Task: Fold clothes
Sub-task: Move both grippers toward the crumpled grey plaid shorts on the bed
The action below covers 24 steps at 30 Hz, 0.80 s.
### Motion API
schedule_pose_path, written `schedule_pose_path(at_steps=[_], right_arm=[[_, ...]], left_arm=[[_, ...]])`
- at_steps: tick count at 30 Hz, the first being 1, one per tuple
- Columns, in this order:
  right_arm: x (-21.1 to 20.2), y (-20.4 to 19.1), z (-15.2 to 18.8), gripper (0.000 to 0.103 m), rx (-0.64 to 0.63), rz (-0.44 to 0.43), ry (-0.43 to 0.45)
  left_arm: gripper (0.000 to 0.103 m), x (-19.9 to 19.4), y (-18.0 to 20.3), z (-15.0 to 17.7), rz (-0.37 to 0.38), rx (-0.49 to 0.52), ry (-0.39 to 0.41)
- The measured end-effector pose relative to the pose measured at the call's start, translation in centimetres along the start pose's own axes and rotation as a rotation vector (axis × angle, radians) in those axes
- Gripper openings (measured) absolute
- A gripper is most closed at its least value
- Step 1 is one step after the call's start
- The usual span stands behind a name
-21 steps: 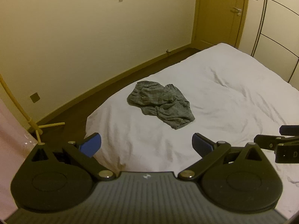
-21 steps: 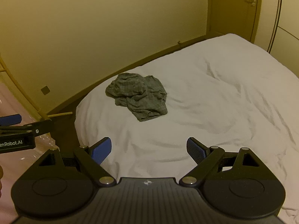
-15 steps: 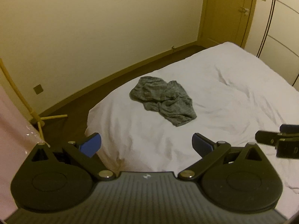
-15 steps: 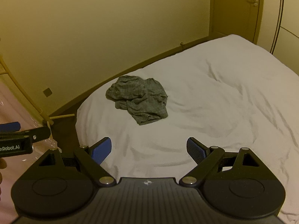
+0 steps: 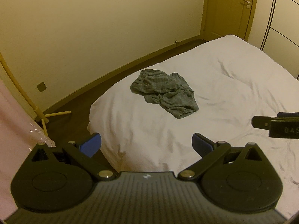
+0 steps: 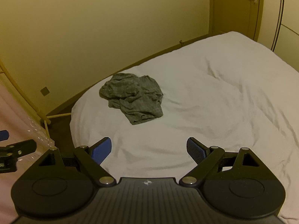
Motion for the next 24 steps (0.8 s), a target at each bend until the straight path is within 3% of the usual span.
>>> schedule_pose_path(at_steps=[11, 18, 24], right_arm=[[3.7, -3.0, -2.0, 0.089, 0.036, 0.076, -0.035], [7.1, -7.1, -4.7, 0.089, 0.104, 0.186, -0.048], [9.6, -10.9, -5.9, 0.089, 0.188, 0.231, -0.092]], left_arm=[[0.102, 4.8, -3.3, -2.6, 0.074, 0.051, -0.032], [0.102, 8.1, -8.8, -7.4, 0.162, 0.148, -0.024], [0.102, 10.8, -13.8, -10.5, 0.196, 0.269, -0.078]])
Point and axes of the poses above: each gripper's, at about its wrist camera, not at the fingertips, and x roughly the way its jaws point, y to its right, z to its underside, the point moved 7 cm from there along x, roughly the way its jaws point, and after that the axes turned 12 degrees about z, right-handed, at the moved point
